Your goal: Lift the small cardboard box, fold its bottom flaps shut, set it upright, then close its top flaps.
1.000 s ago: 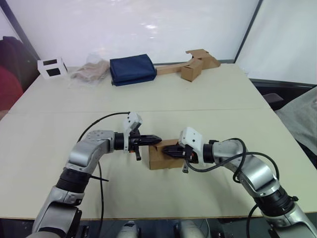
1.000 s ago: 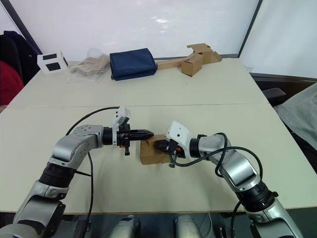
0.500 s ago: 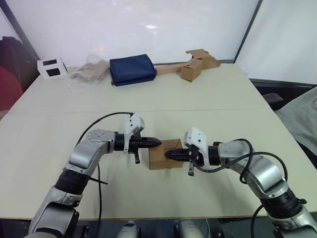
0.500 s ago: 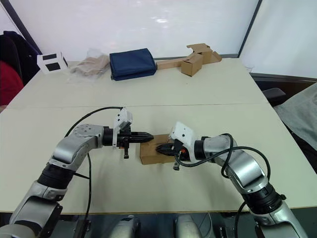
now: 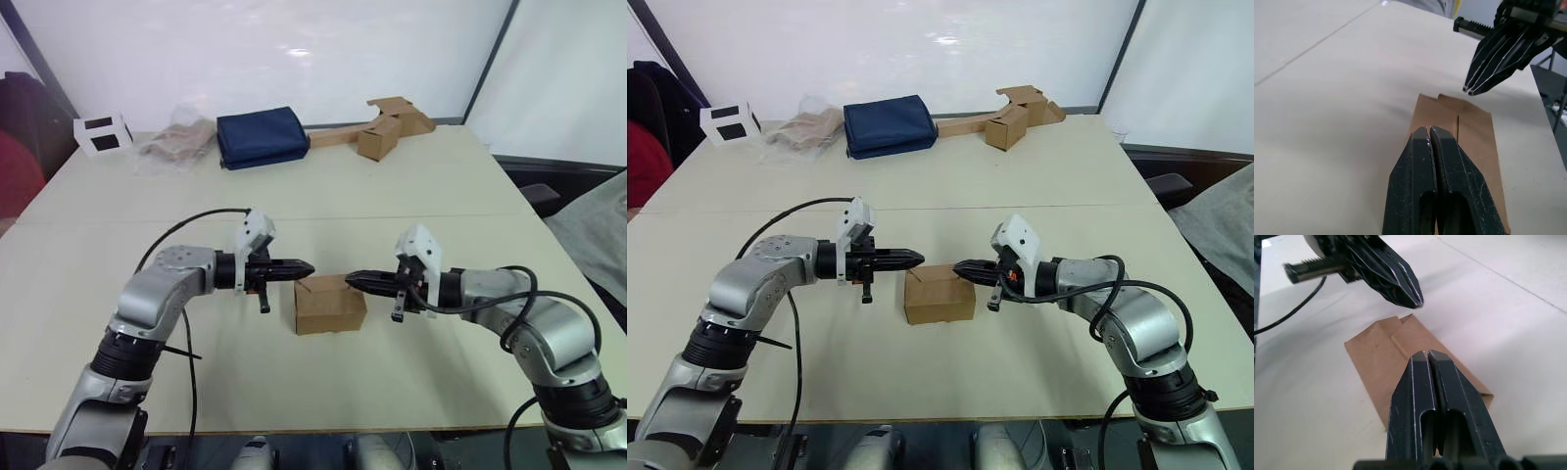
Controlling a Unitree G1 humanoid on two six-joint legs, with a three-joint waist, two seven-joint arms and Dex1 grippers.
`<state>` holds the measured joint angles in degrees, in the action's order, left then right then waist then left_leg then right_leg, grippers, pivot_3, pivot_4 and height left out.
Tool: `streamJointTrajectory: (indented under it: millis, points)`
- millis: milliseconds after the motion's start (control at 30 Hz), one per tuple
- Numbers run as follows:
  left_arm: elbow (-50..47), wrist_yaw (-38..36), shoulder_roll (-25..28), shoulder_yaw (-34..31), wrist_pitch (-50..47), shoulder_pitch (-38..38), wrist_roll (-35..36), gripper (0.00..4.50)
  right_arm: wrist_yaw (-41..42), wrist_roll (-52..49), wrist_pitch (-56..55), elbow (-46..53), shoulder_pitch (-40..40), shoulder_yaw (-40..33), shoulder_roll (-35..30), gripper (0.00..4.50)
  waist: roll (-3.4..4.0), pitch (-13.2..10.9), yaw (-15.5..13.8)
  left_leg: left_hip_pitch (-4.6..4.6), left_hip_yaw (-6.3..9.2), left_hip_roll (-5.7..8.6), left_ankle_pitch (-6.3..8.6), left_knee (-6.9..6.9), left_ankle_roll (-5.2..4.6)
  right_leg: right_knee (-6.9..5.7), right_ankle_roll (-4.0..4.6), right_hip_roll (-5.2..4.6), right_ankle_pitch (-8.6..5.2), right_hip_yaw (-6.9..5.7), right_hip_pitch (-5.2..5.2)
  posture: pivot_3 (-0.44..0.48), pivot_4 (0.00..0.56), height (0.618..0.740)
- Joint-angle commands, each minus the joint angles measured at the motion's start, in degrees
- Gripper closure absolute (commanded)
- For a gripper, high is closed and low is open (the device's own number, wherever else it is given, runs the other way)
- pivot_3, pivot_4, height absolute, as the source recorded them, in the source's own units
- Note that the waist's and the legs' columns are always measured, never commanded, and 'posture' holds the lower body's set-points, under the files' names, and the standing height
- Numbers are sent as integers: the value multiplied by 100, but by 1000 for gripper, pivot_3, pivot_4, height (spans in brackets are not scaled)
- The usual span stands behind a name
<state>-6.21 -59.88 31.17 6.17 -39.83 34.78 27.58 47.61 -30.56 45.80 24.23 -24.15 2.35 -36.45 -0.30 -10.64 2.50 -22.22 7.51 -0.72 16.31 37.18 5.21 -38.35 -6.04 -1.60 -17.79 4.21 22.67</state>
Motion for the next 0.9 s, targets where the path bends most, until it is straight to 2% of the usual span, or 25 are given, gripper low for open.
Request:
streamJointTrajectory:
  millis: [33, 333, 533, 800, 900]
  points:
    - [-233, 101, 53, 42, -31, 191, -39, 4454, -38, 118, -242, -105, -269, 134, 96, 4500, 0, 0, 2, 0, 0, 0, 0, 0, 0, 0, 0, 0, 0, 0, 0, 0, 150, 740]
    - [-252, 124, 47, 629, 108, 31, -409, 4454, 53, 758, -748, -522, -402, 771, 57, 4500, 0, 0, 2, -1, -1, 0, 0, 0, 0, 1, 0, 0, 0, 0, 1, 0, 150, 740]
    - [-88, 140, -3, 753, 99, -20, -522, 4454, 127, 1179, -978, -569, -285, 1101, -71, 4500, 0, 0, 2, -1, 0, 0, 0, 0, 0, 0, 0, 0, 0, 0, 2, 0, 150, 740]
    - [9, 177, 70, 788, -86, -42, -580, 4454, 153, 1257, -1005, -618, -280, 1087, -16, 4500, 0, 0, 2, -1, 0, 0, 0, 0, 0, 1, 0, 0, 0, 0, 1, 0, 150, 740]
    - [-11, 241, 13, 608, -179, -80, -432, 4454, 152, 1030, -1008, -546, -225, 883, 129, 4500, 0, 0, 2, -1, 0, 0, 0, 0, 0, 1, 0, 0, 0, 0, 1, 0, 150, 740]
